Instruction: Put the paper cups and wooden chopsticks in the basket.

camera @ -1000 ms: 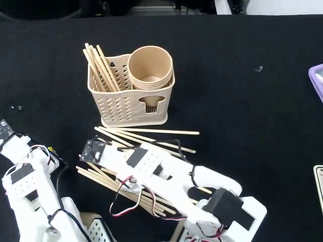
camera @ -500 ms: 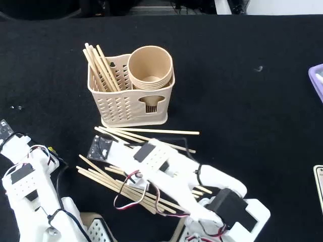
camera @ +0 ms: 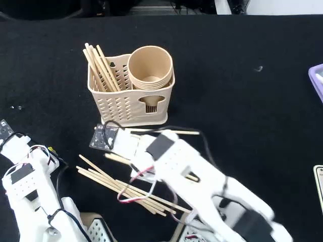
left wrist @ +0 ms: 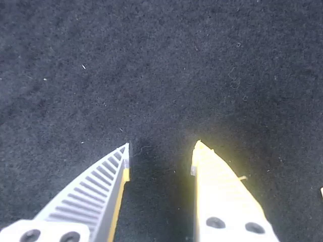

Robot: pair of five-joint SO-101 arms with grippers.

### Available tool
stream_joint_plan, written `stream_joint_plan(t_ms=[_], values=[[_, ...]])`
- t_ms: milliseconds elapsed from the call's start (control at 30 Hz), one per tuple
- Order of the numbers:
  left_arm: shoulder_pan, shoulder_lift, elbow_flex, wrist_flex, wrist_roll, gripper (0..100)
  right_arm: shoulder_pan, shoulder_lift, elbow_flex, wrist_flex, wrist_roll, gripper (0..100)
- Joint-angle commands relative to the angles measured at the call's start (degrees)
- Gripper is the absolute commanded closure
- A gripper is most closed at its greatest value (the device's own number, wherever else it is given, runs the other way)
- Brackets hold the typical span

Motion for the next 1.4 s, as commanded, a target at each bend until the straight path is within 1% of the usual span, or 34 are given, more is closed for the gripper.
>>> stream_joint_plan(t_ms=[0,133,267,333,433,633,767,900,1000,1067,1200,1267,1367], values=[[0.48,-0.79,-1.45,-1.14,-0.09,79,0.97,-8.66,-3.21,2.2,-0.7,98.8],[0.48,-0.79,-1.36,-1.14,-0.09,79,1.05,-15.34,-6.99,2.73,-1.85,98.8],[0.48,-0.79,-1.36,-1.14,-0.09,79,1.05,-19.82,-17.45,1.85,-6.07,98.8],[0.48,-0.79,-1.36,-1.14,-0.09,79,1.05,-20.35,-22.64,-0.88,-7.03,98.8],[0.48,-0.79,-1.36,-1.14,-0.09,79,1.05,-19.38,-27.65,-8.7,-9.58,98.8],[0.57,-0.79,-1.27,-1.14,-0.09,79,1.05,-15.52,-28.97,-30.68,-15.82,98.8],[0.57,-0.79,-1.27,-1.23,-0.09,79,1.05,-13.93,-29.14,-38.86,-20.22,98.8],[0.57,-0.79,-1.27,-1.23,-0.09,79,1.05,-11.21,-28.7,-50.11,-20.75,98.7],[0.57,-0.79,-1.27,-1.23,-0.09,79,1.14,-6.73,-28.79,-56.26,-20.75,98.7],[0.57,-0.79,-1.27,-1.23,-0.09,79,1.49,-3.21,-28.97,-58.64,-20.75,98.7],[0.57,-0.79,-1.27,-1.23,-0.09,79,5.8,2.59,-29.14,-62.42,-20.84,98.7],[0.57,-0.79,-1.27,-1.23,-0.09,79,8.26,4.62,-28.88,-62.95,-21.1,98.7],[0.66,-0.79,-1.27,-1.23,-0.09,79,9.14,6.29,-27.91,-60.75,-21.19,98.7]])
